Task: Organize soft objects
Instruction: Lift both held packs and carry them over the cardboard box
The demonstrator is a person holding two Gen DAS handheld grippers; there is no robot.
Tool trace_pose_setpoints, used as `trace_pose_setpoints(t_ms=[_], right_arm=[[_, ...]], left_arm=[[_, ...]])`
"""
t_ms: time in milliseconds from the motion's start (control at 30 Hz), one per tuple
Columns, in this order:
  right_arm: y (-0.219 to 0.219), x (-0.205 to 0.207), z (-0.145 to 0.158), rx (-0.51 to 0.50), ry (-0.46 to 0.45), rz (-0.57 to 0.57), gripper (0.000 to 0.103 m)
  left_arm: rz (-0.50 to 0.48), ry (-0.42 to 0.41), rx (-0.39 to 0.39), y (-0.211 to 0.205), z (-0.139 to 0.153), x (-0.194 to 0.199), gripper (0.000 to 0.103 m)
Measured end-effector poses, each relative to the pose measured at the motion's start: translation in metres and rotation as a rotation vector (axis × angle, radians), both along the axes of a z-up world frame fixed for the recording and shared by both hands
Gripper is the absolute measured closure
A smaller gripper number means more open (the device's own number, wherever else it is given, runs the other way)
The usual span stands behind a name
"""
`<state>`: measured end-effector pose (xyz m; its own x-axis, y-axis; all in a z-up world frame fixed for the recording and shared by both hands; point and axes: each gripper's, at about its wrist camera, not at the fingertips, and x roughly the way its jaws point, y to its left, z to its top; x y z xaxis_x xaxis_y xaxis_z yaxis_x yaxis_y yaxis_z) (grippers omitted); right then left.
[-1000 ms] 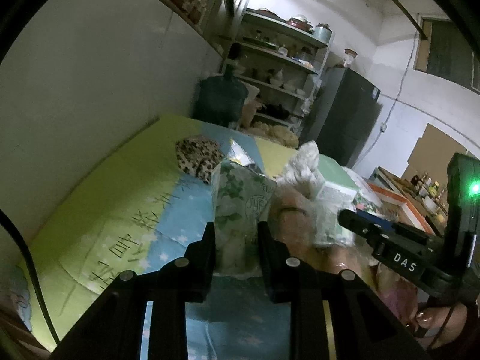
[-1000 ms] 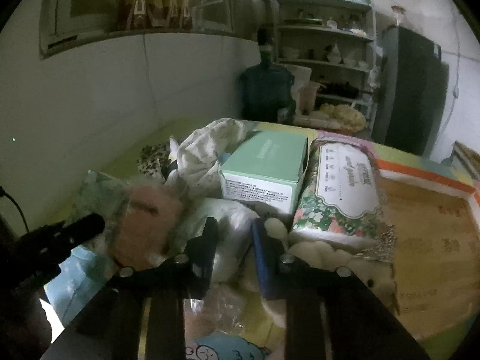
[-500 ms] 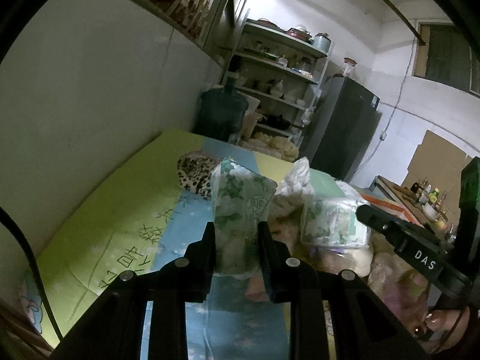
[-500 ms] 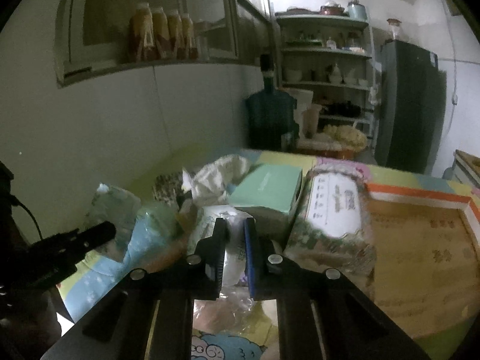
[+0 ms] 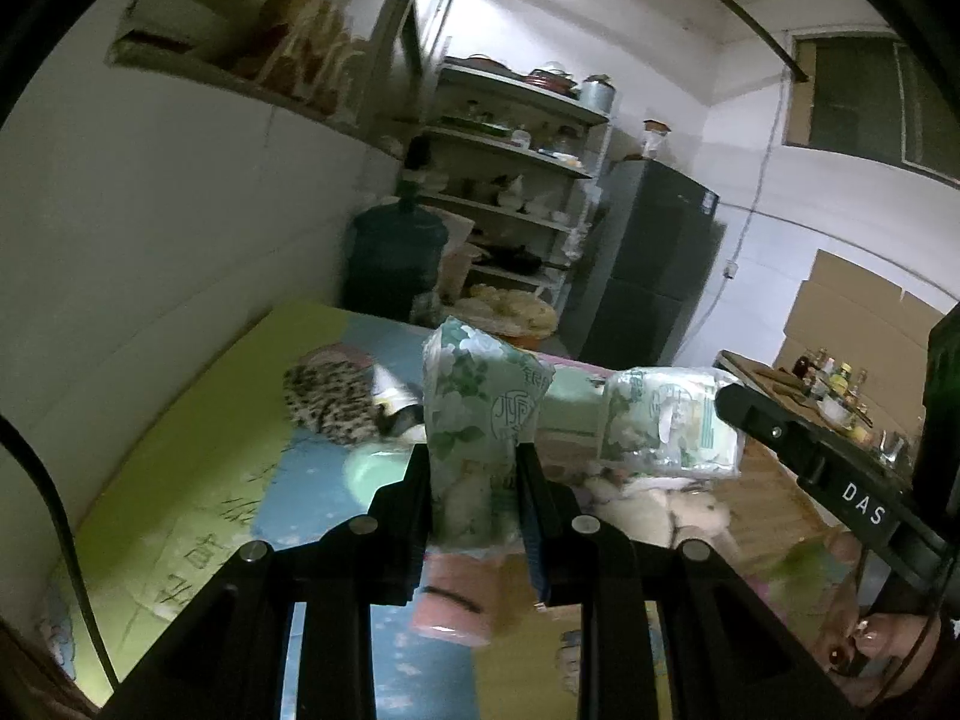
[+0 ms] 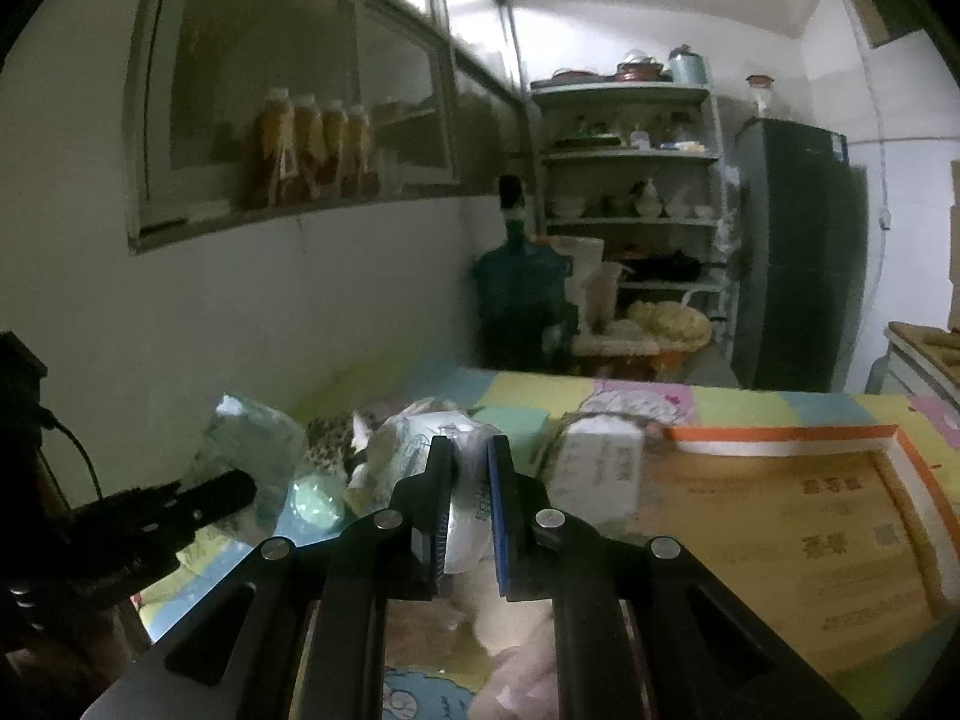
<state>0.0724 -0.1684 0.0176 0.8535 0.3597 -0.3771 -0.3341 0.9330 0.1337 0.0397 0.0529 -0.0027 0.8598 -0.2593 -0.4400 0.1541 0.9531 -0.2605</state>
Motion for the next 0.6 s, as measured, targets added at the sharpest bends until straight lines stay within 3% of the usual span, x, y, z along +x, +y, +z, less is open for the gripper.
trace_pose_setpoints(t_ms=[600], right_arm=[[-0.107,-0.033,0.018,0.077,-0.074,-0.181,0.091]], left_arm=[[-0.227,-0.047,0.019,-0.109,0.026,0.006,0.076]])
